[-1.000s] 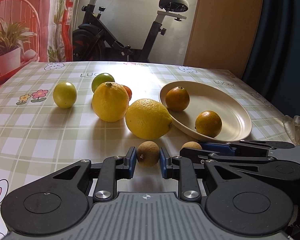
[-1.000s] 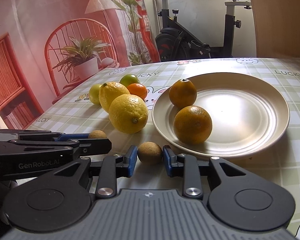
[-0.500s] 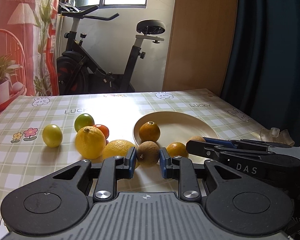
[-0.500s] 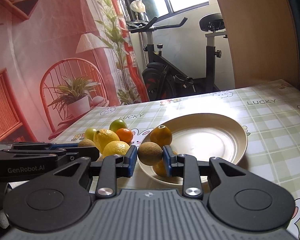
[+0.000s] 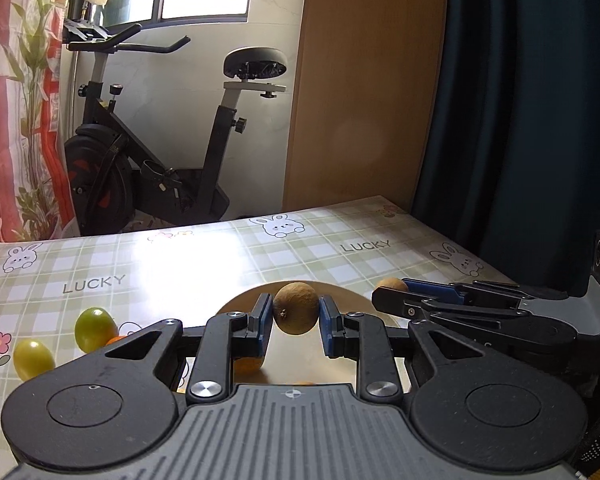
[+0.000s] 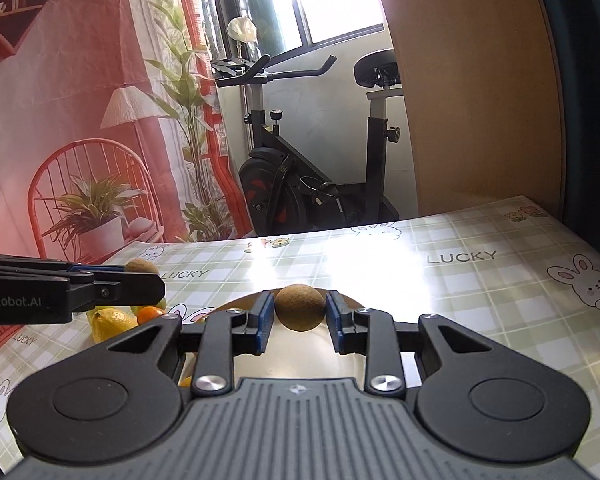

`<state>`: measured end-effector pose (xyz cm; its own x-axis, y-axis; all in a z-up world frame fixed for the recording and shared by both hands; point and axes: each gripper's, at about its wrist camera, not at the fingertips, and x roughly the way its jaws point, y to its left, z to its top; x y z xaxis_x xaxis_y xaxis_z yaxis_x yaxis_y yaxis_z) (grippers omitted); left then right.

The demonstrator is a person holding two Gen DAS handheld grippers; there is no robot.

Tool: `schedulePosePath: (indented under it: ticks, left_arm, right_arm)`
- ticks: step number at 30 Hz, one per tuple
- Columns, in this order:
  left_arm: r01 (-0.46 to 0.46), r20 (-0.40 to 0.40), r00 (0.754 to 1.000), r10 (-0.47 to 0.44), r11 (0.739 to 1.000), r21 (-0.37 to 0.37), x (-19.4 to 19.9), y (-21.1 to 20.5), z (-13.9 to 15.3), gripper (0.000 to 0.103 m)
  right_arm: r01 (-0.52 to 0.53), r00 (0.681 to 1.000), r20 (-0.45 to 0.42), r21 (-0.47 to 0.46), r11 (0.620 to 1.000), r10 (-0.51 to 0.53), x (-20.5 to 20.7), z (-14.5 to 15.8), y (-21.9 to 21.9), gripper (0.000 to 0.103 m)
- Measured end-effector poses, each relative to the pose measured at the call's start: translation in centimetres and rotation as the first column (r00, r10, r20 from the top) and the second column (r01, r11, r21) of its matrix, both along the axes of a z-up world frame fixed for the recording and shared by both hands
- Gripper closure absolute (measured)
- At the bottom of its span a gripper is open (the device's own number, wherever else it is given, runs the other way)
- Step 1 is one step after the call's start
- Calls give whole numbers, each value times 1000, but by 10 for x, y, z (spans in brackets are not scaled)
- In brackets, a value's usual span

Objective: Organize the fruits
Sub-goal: 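Carry both kiwis onto the beige plate and open both grippers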

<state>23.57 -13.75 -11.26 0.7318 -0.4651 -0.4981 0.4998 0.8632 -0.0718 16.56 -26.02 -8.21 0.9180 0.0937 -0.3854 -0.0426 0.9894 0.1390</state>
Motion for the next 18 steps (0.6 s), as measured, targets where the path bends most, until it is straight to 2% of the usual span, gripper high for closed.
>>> schedulePosePath:
  ticks: [6, 11, 18]
  left_arm:
    - [-15, -110, 994, 16, 1000, 5, 47, -18, -23, 77]
    - [-18, -153, 988, 21, 1000, 23, 74, -31, -33, 77]
    - [-14, -199, 980, 24, 999, 53, 90, -37, -47, 77]
  right_arm:
    - [-3, 1000, -30, -61, 998, 2, 31, -20, -4, 72]
    - [-19, 998, -54, -69, 997, 15, 50, -32, -6, 73]
    - [-28, 997, -75, -41, 999, 25, 56, -37, -11, 72]
